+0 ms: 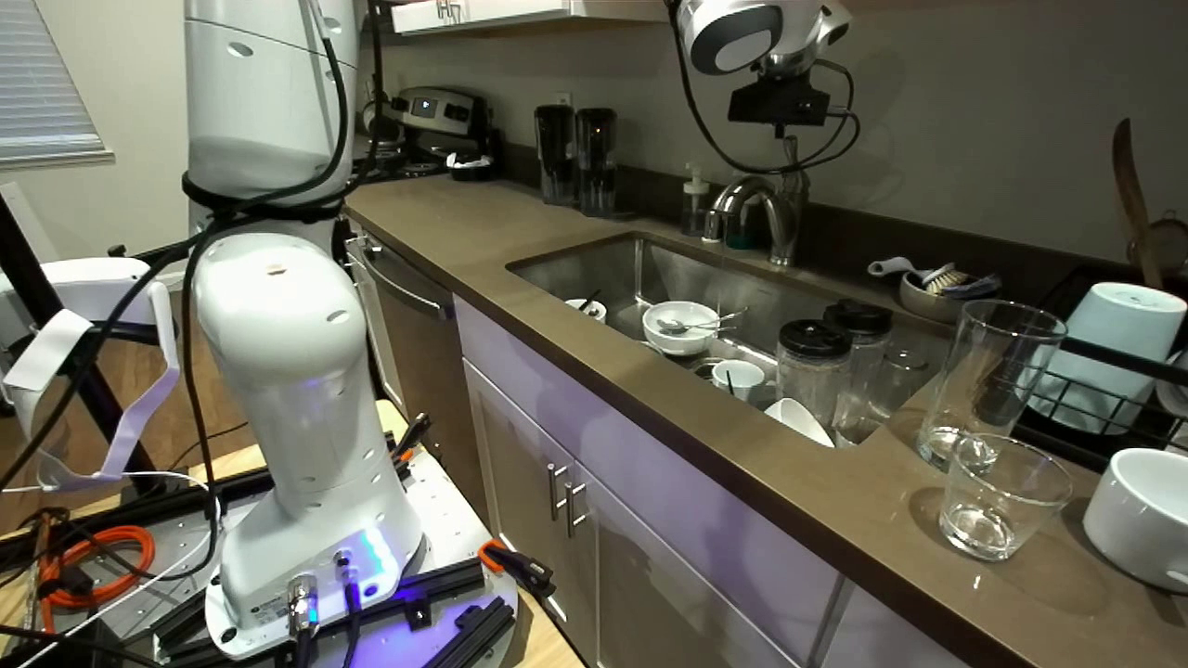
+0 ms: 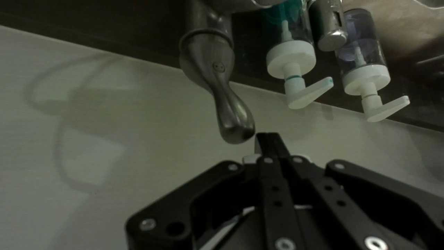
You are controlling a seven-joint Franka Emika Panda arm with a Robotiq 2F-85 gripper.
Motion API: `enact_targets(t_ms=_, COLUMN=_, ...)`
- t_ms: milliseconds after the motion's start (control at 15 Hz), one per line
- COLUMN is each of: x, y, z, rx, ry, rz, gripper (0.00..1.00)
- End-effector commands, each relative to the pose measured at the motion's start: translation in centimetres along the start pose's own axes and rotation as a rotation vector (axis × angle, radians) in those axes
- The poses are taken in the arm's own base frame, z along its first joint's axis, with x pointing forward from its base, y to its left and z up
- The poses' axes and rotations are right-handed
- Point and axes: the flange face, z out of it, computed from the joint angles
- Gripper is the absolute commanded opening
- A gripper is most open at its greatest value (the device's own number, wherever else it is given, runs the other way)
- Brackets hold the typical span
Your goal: Push the faucet handle backwards
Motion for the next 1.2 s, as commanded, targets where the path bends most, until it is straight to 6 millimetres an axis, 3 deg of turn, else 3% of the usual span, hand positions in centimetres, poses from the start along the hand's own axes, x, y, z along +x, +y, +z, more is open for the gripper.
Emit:
enact_targets(t_ms=0, x=-0.1, y=-0.7, z=-0.7, rx=0.004, ry=0.025, rz=-0.009, gripper=0.00)
enact_targets(t_ms=600, x=-0.6, y=-1.8, z=-0.3, rx=0.061, ry=-0.019, rz=0.025, gripper=0.00)
enact_targets(t_ms=1133, x=-1.8, y=-0.2, z=-0.1, rx=-0.045, ry=-0.073, rz=0.052, gripper=0.00)
